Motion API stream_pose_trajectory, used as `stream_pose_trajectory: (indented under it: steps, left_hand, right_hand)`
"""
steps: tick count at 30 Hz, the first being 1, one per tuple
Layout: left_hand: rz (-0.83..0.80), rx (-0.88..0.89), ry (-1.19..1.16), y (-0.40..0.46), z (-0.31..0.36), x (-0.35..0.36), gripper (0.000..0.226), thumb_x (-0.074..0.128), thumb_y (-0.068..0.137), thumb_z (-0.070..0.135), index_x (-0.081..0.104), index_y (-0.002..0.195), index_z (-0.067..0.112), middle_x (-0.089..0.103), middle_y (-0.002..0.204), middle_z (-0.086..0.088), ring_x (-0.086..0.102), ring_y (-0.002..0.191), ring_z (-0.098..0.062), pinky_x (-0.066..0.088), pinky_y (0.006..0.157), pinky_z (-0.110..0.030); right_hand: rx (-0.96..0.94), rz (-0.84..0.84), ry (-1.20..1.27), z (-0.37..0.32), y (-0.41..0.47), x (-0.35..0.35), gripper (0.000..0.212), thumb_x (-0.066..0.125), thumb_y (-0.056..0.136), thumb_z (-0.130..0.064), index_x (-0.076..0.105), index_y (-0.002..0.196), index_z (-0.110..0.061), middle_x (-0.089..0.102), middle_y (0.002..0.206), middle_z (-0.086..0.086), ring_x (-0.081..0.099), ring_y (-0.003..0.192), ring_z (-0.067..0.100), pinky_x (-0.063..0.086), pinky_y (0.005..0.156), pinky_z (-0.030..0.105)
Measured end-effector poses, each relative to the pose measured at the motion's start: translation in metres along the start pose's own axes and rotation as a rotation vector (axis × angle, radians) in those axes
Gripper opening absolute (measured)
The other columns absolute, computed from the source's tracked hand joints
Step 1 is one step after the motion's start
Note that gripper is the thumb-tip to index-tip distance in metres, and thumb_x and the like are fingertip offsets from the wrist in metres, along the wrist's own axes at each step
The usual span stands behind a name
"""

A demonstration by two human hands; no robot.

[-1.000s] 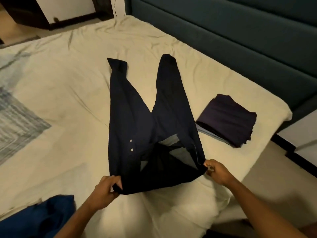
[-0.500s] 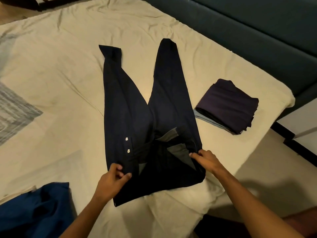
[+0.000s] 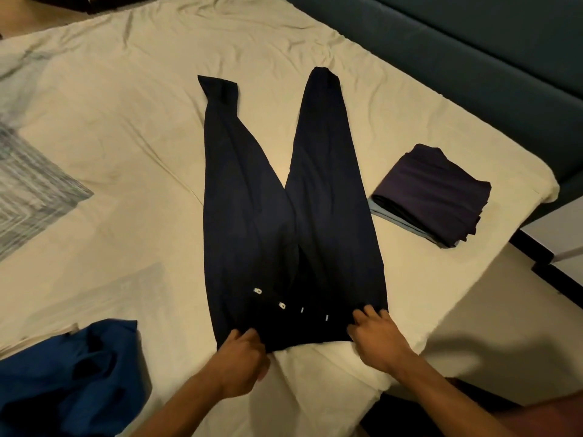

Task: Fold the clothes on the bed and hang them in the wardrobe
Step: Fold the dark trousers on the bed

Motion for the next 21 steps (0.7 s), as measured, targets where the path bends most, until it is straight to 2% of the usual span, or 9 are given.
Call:
stream_pose_trajectory:
  steps: [2, 6, 8, 9, 11, 13, 17, 19, 21]
  left_hand:
    - [0.012, -0.192, -0.225, -0.002, -0.009, -0.005, 0.024, 0.047, 0.075, 0.023, 0.068, 0.085, 0.027, 0.068, 0.091, 0.011, 0.06, 0.094, -0.013, 0.044, 0.077, -0.031]
    - [0.564, -0.735, -0.583, -0.011, -0.044, -0.021, 0.013, 0.053, 0.09, 0.018, 0.062, 0.096, 0.026, 0.068, 0.095, 0.004, 0.065, 0.084, -0.02, 0.046, 0.071, -0.03]
    - [0.596, -0.994, -0.692, -0.011, -0.06, -0.026, 0.026, 0.059, 0.097, 0.031, 0.055, 0.118, 0.017, 0.063, 0.113, -0.005, 0.064, 0.096, -0.026, 0.046, 0.077, -0.034]
    - [0.499, -1.084, -0.769, -0.008, -0.068, -0.024, 0.042, 0.061, 0.095, 0.041, 0.05, 0.125, 0.013, 0.06, 0.116, -0.008, 0.063, 0.102, -0.03, 0.046, 0.078, -0.036]
    - [0.272, -1.131, -0.86, -0.002, -0.08, -0.018, 0.052, 0.065, 0.092, 0.046, 0.047, 0.125, 0.011, 0.059, 0.111, -0.007, 0.063, 0.105, -0.033, 0.048, 0.079, -0.037]
    - [0.193, -1.112, -0.947, -0.001, -0.086, -0.012, 0.036, 0.066, 0.093, 0.032, 0.054, 0.12, 0.011, 0.066, 0.109, -0.008, 0.066, 0.099, -0.031, 0.054, 0.082, -0.041]
    - [0.408, -1.113, -1.143, -0.02, -0.075, -0.005, 0.009, 0.057, 0.097, 0.013, 0.059, 0.105, 0.011, 0.067, 0.097, -0.01, 0.065, 0.082, -0.023, 0.053, 0.063, -0.03]
    - [0.422, -1.142, -1.174, -0.031, -0.066, 0.008, 0.004, 0.057, 0.098, 0.014, 0.057, 0.102, 0.013, 0.067, 0.094, -0.01, 0.066, 0.082, -0.024, 0.054, 0.061, -0.03]
    - [0.362, -1.197, -1.154, -0.038, -0.06, 0.021, 0.009, 0.059, 0.098, 0.02, 0.057, 0.094, 0.012, 0.068, 0.089, -0.011, 0.067, 0.078, -0.026, 0.06, 0.065, -0.04]
  right_hand:
    - [0.107, 0.07, 0.067, -0.011, 0.011, -0.009, 0.027, 0.085, 0.046, -0.028, 0.064, 0.063, -0.028, 0.057, 0.066, -0.008, 0.056, 0.063, 0.018, 0.042, 0.049, 0.032]
    - [0.213, 0.261, 0.27, -0.051, 0.041, -0.036, 0.004, 0.056, 0.074, -0.023, 0.058, 0.076, -0.026, 0.055, 0.072, -0.009, 0.056, 0.064, 0.018, 0.044, 0.054, 0.032]
    - [0.224, 0.323, 0.401, -0.079, 0.056, -0.055, 0.016, 0.045, 0.078, -0.026, 0.058, 0.087, -0.024, 0.058, 0.086, -0.005, 0.057, 0.075, 0.022, 0.048, 0.059, 0.035]
    - [0.236, 0.341, 0.443, -0.094, 0.064, -0.064, 0.023, 0.046, 0.08, -0.029, 0.06, 0.097, -0.023, 0.06, 0.098, -0.003, 0.057, 0.085, 0.023, 0.05, 0.065, 0.035]
    - [0.269, 0.339, 0.49, -0.117, 0.081, -0.072, 0.043, 0.048, 0.084, -0.041, 0.057, 0.122, -0.022, 0.057, 0.125, 0.0, 0.052, 0.108, 0.023, 0.05, 0.081, 0.035]
    - [0.358, 0.237, 0.569, -0.127, 0.095, -0.069, 0.054, 0.048, 0.086, -0.048, 0.051, 0.134, -0.024, 0.05, 0.138, 0.001, 0.048, 0.119, 0.022, 0.048, 0.09, 0.037]
    - [0.925, 0.131, 1.068, -0.114, 0.101, -0.047, 0.011, 0.055, 0.093, -0.019, 0.061, 0.097, -0.025, 0.069, 0.108, 0.005, 0.063, 0.103, 0.033, 0.049, 0.082, 0.038]
    - [1.132, 0.108, 1.113, -0.098, 0.093, -0.036, 0.013, 0.053, 0.094, -0.013, 0.062, 0.096, -0.022, 0.069, 0.108, 0.012, 0.062, 0.101, 0.038, 0.047, 0.08, 0.038]
    - [1.152, 0.112, 1.024, -0.082, 0.081, -0.031, 0.014, 0.054, 0.092, -0.011, 0.062, 0.102, -0.017, 0.064, 0.113, 0.014, 0.059, 0.102, 0.039, 0.047, 0.081, 0.04]
Point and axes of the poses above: each hand's wrist, its own y-axis towards the middle knuckle, its own x-axis out of the palm, z = x × y, the point moved 2 cm from there along y, towards the middle knuckle
